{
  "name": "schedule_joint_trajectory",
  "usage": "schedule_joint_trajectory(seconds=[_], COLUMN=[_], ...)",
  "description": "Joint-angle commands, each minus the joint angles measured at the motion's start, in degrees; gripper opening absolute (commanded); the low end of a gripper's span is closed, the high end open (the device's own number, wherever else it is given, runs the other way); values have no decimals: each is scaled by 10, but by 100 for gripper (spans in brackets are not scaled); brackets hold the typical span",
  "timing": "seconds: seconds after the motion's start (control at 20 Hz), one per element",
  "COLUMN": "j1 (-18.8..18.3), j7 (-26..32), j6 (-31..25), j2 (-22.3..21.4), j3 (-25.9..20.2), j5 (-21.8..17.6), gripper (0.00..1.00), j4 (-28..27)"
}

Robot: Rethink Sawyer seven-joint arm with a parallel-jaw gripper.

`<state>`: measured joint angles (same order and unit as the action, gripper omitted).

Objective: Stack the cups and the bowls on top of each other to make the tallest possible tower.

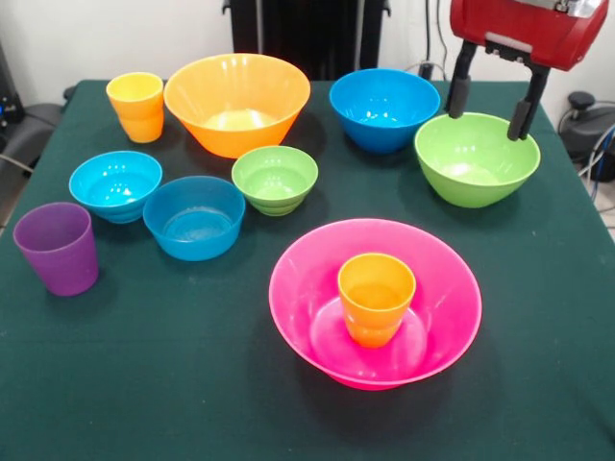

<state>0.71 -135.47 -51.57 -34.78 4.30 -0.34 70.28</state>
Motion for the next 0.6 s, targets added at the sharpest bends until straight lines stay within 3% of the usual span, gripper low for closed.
schedule_joint_trajectory(seconds=[0.05,0.6], j1=[15,22], j7=[-84,-86], j6=[19,22], j2=[20,33], j3=[-17,-10], j5=[10,28], gripper=[100,100], j4=[62,57])
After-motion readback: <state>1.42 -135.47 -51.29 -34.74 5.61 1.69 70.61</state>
